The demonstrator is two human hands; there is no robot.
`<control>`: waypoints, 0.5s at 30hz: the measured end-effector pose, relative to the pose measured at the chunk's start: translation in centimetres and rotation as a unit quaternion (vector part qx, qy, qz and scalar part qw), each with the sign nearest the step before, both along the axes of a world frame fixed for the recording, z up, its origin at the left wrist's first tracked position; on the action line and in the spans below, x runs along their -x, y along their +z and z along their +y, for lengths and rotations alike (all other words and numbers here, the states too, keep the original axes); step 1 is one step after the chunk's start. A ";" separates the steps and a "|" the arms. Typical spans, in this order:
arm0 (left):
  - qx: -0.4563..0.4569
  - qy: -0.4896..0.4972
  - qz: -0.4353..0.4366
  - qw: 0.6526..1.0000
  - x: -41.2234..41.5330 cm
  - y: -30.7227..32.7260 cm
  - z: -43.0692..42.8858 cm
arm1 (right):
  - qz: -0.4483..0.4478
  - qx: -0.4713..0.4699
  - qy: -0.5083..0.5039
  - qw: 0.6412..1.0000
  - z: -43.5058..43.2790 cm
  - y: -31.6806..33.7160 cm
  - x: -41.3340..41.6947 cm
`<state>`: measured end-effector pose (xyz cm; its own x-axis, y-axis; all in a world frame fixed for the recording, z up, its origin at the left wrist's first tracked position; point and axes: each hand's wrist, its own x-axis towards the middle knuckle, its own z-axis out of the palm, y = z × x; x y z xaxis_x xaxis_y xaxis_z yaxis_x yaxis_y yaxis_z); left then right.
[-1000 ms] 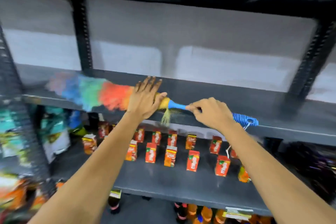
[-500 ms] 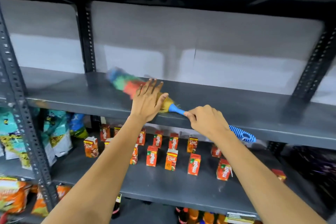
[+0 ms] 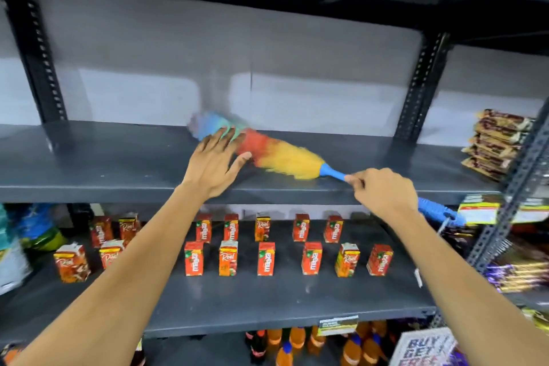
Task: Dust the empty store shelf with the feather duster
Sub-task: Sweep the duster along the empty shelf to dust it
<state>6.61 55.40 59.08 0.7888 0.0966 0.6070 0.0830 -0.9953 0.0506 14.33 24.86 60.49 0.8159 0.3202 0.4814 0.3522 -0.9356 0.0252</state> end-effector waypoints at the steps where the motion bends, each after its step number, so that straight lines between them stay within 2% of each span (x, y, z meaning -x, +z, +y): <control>1: 0.001 -0.012 0.000 1.000 -0.5 0.1 -0.8 | -0.006 -0.001 -0.025 1.000 -1.4 0.3 -0.3; 4: -0.003 -0.029 0.001 1.000 -1.8 0.2 -2.5 | -0.020 -0.001 -0.079 0.997 -3.3 0.6 -0.8; 10: 0.011 -0.048 0.024 0.998 -4.3 0.1 -5.6 | 0.001 -0.004 -0.001 1.000 -0.7 -0.5 0.4; 15: 0.058 -0.043 0.021 0.997 -5.1 -0.3 -5.5 | -0.003 -0.030 -0.044 0.999 -0.8 -0.8 0.4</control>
<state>11.67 49.86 58.83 0.8216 0.0957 0.5620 0.0024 -0.9864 0.1644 13.96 24.10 59.69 0.8367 0.2178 0.5025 0.2689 -0.9627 -0.0307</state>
